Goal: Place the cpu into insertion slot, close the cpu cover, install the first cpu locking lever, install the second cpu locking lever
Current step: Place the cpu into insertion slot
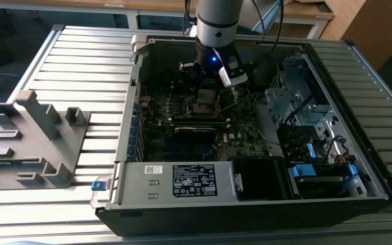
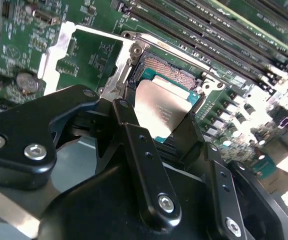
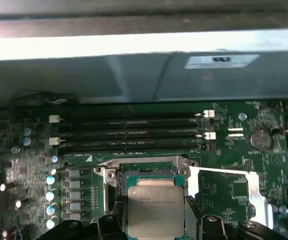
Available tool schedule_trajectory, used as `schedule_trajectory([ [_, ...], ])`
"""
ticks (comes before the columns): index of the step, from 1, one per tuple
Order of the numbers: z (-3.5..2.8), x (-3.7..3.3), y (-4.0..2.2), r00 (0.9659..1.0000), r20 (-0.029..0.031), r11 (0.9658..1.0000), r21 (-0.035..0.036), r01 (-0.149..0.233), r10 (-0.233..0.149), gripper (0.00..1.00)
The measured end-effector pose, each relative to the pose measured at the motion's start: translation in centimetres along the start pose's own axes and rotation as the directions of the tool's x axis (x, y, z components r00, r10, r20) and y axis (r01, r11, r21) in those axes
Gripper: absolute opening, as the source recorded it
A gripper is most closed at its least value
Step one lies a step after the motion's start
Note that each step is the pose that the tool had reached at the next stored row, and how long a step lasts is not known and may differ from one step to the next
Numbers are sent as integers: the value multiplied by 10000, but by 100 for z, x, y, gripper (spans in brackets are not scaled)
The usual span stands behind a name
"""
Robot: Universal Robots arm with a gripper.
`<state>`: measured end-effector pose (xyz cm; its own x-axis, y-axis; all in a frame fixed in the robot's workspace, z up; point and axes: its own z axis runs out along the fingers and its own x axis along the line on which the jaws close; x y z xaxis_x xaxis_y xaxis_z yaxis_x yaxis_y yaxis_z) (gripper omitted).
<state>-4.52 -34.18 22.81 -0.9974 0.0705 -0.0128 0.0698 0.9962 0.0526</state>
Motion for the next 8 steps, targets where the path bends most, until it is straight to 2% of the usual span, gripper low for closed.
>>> schedule_trajectory([
  [2, 3, 0, 0, 9994, 19, 9994, 4, -358, 358, 54],
  [4, 6, 0, 0, 9973, 39, 9974, 8, -727, 727, 54],
  [8, 12, 0, -1, 9895, 77, 9896, 14, -1441, 1441, 54],
])
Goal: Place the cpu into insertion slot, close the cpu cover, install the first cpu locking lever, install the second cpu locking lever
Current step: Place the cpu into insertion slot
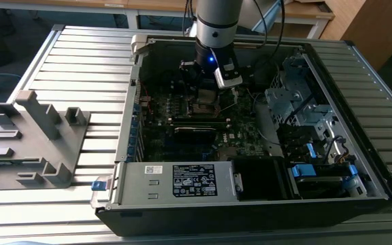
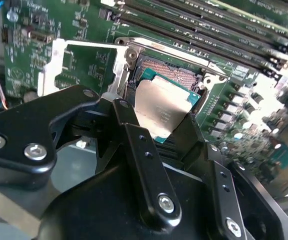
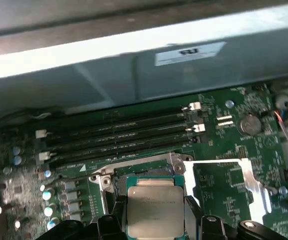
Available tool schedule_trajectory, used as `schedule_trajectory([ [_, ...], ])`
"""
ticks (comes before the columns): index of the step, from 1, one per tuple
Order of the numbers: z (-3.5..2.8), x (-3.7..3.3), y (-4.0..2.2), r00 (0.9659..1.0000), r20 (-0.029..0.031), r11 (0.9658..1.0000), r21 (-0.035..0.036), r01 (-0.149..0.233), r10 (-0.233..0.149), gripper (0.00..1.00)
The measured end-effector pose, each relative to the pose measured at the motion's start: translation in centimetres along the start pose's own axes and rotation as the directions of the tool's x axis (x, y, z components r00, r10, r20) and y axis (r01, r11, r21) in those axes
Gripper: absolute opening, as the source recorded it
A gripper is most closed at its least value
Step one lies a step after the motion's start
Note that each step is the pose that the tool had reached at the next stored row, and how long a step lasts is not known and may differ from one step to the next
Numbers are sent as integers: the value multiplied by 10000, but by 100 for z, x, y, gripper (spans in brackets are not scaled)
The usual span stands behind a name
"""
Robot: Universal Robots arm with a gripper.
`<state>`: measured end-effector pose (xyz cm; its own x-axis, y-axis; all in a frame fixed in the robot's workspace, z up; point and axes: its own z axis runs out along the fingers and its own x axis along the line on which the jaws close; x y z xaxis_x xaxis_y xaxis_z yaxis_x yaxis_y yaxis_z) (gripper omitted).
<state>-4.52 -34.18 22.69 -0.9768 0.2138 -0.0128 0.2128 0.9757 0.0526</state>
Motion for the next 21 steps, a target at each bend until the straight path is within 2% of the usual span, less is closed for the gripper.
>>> schedule_trajectory([
  [2, 3, 0, 0, 9993, 19, 9994, 4, -360, 360, 54],
  [4, 6, 0, 0, 9973, 39, 9973, 8, -735, 735, 54],
  [6, 8, 0, 0, 9940, 59, 9940, 11, -1092, 1092, 54],
  [9, 10, 0, -1, 9869, 86, 9870, 14, -1609, 1609, 54],
  [16, 11, 0, -1, 9862, 89, 9862, 14, -1655, 1655, 54],
  [18, 12, 0, 0, 9819, 102, 9819, 15, -1894, 1894, 54],
  [21, 14, 0, -1, 9702, 131, 9703, 16, -2418, 2418, 54],
])
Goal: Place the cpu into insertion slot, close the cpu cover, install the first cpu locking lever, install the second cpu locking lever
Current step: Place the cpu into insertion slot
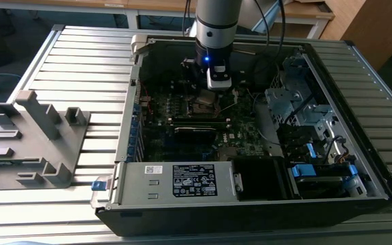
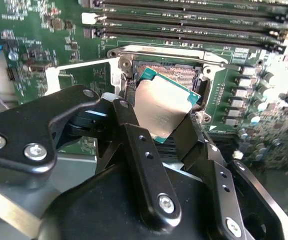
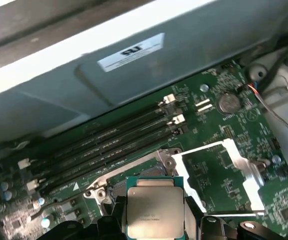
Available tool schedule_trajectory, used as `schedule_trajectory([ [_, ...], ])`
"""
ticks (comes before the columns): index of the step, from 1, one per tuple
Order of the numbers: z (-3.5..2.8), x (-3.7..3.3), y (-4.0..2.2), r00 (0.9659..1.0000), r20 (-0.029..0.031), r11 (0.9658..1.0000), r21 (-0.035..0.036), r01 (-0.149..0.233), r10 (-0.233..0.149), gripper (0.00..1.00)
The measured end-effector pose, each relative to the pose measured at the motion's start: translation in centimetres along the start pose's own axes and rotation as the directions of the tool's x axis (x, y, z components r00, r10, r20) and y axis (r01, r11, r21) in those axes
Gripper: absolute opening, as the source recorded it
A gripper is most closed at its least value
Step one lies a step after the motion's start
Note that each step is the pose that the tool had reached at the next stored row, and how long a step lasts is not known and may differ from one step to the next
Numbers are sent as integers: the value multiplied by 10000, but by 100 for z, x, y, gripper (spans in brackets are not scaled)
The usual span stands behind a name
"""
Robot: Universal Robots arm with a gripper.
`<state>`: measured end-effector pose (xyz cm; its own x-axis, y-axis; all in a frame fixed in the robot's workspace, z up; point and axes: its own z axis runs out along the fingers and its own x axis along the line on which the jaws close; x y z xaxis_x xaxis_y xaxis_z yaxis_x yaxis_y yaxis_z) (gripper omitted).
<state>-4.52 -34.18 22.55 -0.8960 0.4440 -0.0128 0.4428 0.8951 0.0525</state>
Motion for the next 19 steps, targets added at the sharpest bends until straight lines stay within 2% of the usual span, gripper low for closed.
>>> schedule_trajectory([
  [5, 2, 0, 0, 9970, 41, 9970, 8, -777, 777, 54],
  [16, 3, 0, 0, 9951, 55, 9951, 12, -992, 992, 54],
  [19, 4, 0, 0, 9931, 64, 9931, 14, -1174, 1174, 54],
])
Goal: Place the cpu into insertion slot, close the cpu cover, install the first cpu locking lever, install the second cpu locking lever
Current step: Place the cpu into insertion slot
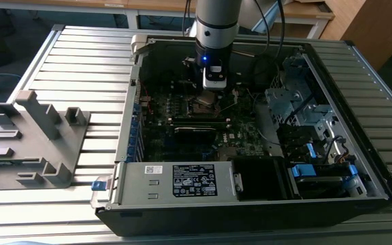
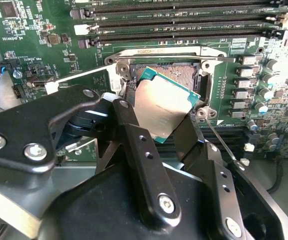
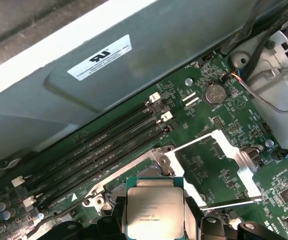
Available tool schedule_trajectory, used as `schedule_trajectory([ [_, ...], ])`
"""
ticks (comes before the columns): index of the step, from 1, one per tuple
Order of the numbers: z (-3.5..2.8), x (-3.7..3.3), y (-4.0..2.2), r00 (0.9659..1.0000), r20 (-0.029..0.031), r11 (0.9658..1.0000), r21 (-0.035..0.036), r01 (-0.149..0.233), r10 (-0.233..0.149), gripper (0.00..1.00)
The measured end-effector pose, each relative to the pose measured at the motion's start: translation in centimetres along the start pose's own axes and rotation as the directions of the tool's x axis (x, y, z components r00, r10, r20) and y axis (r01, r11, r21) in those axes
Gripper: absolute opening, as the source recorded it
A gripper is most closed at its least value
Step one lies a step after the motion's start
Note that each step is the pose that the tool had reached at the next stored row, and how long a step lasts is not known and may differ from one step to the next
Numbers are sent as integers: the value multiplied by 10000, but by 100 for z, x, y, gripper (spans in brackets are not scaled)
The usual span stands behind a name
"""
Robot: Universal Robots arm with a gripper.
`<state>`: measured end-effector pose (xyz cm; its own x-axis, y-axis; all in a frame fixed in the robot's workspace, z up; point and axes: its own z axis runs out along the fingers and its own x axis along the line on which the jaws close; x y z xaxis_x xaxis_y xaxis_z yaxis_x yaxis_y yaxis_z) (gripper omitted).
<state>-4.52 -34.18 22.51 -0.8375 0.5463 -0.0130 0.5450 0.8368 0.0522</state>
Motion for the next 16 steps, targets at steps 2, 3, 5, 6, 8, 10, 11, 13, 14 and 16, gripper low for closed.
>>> schedule_trajectory([
  [2, 1, 0, 0, 9999, 8, 9999, 1, -164, 164, 54],
  [3, 2, 0, 0, 9997, 12, 9997, 1, -237, 237, 54],
  [5, 2, 0, 0, 9994, 18, 9994, 3, -346, 346, 54],
  [6, 2, 0, 0, 9992, 20, 9992, 4, -389, 389, 54],
  [8, 3, 0, 0, 9990, 23, 9990, 3, -450, 450, 54],
  [10, 3, 0, 0, 9989, 25, 9989, 4, -469, 469, 54],
  [11, 3, 0, 0, 9988, 26, 9988, 4, -487, 487, 54],
  [13, 4, 0, 0, 9981, 32, 9981, 6, -609, 609, 54],
  [14, 4, 0, 0, 9976, 37, 9976, 7, -698, 698, 54],
  [16, 6, 0, 0, 9957, 49, 9957, 9, -922, 922, 54],
])
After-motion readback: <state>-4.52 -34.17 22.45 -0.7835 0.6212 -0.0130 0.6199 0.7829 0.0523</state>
